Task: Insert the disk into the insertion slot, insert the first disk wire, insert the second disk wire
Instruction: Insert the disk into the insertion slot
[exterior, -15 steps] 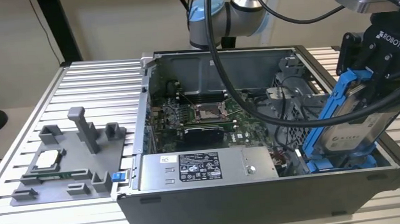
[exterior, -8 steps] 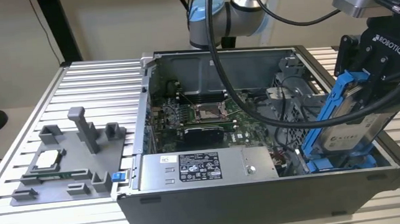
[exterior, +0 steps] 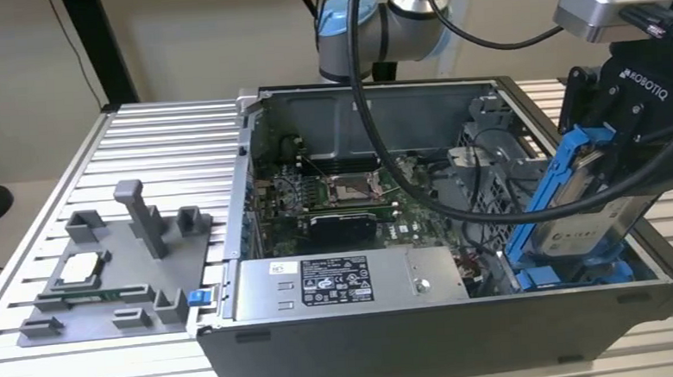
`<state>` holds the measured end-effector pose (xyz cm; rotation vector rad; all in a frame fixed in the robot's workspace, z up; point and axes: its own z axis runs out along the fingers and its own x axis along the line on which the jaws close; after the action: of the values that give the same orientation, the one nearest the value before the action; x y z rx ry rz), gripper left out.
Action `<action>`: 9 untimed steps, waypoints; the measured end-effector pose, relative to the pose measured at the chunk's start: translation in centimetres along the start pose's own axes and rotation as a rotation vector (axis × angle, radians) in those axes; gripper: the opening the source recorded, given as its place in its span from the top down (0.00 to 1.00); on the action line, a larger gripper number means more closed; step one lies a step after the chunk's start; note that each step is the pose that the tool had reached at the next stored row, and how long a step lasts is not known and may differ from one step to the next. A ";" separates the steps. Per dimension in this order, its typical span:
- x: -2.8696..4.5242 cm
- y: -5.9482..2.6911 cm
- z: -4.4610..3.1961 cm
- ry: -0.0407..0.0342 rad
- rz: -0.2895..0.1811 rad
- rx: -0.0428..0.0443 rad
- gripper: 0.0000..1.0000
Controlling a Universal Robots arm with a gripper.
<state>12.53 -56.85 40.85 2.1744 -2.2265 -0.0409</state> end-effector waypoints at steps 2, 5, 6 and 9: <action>-0.03 -0.01 0.26 -0.0005 0.000 0.0000 1.00; -0.05 -0.03 0.71 -0.0011 0.001 0.0000 1.00; -0.07 -0.03 0.86 -0.0014 0.001 0.0000 1.00; -0.12 -0.05 1.34 -0.0016 0.002 -0.0001 1.00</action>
<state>12.53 -56.73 39.50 2.1733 -2.2291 -0.0426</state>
